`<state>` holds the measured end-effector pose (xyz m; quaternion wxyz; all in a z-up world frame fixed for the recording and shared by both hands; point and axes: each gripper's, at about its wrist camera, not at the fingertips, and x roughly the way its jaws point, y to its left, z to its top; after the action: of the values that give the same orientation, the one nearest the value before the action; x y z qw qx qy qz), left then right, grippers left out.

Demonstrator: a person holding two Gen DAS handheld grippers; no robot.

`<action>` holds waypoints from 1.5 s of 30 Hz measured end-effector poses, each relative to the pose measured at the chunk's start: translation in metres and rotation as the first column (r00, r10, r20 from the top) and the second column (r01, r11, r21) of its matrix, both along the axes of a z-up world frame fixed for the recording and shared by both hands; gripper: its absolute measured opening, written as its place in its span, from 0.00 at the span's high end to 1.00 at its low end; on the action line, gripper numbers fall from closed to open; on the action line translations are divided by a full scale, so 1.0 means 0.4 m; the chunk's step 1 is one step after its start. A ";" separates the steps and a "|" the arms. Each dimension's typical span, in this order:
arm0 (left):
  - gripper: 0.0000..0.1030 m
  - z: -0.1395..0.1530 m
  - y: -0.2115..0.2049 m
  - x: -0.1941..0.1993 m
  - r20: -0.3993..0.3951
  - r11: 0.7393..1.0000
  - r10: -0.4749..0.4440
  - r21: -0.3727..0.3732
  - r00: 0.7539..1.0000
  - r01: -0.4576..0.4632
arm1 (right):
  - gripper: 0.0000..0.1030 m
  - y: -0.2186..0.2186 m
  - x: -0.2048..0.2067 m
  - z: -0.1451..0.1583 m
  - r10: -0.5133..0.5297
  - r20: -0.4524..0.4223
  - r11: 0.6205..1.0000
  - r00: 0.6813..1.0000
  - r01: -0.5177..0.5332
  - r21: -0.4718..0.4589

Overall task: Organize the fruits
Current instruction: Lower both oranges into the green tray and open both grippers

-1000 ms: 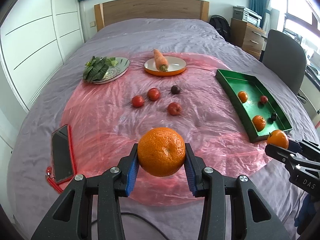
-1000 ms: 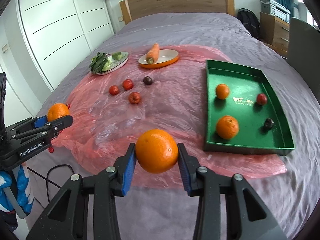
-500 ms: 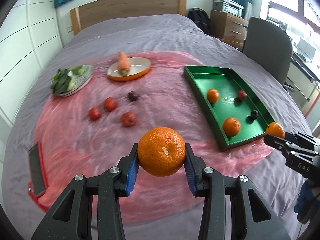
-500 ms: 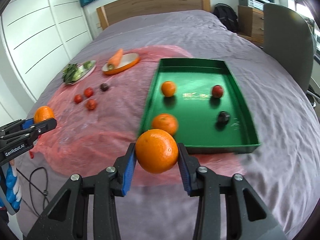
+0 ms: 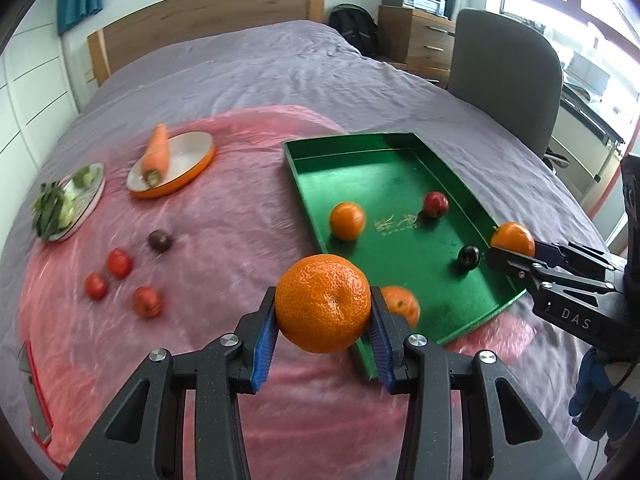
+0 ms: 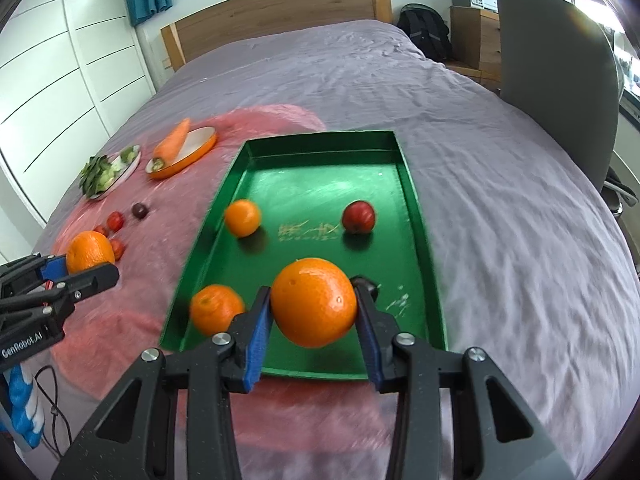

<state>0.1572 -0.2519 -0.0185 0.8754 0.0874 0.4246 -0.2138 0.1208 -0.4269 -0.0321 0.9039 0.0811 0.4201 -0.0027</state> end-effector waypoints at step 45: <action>0.63 -0.149 -0.198 0.098 -0.087 0.995 -0.090 0.045 0.992 0.094 | 0.54 -0.074 0.153 -0.153 0.051 -0.071 0.998 0.996 -0.053 -0.029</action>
<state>0.1962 -0.3311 -0.0779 0.8434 0.1190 0.4620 -0.2472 0.1821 -0.4567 -0.0934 0.8895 0.0560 0.4534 0.0114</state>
